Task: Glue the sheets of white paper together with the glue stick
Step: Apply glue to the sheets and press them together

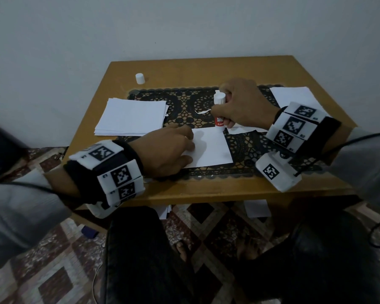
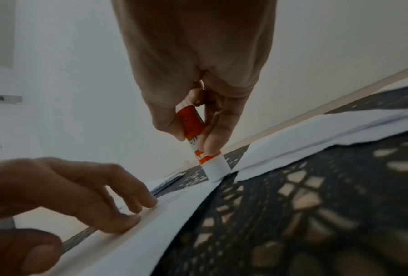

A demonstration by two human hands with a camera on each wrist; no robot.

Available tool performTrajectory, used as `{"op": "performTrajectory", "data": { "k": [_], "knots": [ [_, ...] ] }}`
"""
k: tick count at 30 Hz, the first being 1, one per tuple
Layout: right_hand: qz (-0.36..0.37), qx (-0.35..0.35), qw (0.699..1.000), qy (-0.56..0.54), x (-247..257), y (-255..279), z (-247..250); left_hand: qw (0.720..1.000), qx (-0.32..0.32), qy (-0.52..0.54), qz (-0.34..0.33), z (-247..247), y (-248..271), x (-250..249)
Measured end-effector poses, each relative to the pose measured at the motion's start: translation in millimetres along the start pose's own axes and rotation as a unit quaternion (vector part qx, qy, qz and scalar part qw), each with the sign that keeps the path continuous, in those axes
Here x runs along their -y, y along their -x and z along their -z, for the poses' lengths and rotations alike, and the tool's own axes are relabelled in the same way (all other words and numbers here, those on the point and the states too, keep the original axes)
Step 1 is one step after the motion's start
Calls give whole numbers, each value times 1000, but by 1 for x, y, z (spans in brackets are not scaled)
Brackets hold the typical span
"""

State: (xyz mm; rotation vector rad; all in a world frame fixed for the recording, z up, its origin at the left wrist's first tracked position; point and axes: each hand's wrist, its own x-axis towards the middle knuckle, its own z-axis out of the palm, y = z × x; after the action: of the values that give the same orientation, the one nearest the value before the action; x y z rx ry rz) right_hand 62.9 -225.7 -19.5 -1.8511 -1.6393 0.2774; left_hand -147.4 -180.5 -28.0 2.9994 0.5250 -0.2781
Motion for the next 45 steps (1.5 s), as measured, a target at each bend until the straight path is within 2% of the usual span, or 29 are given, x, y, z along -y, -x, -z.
{"op": "performTrajectory", "data": {
  "k": [2,6,10,15,20,31,45],
  "knots": [
    [-16,-20,1000,-7,0,1,6,1000,-6,1,-9,0,-4,-1],
    [-38,19,987,-157,2,13,14,1000,-5,-14,-11,5,-15,-3],
    [16,31,999,-33,-2,21,10,1000,-3,-26,-3,8,-22,-4],
    [89,32,994,60,-5,14,-2,999,15,-41,-4,7,-21,-4],
    [65,90,988,106,-4,7,-9,999,18,-46,-12,5,-21,-3],
    [63,112,986,106,1,18,-9,996,20,-81,-24,3,-22,-4],
    [73,130,984,94,13,56,-6,999,13,-42,-10,4,-25,-3]
  ]
}}
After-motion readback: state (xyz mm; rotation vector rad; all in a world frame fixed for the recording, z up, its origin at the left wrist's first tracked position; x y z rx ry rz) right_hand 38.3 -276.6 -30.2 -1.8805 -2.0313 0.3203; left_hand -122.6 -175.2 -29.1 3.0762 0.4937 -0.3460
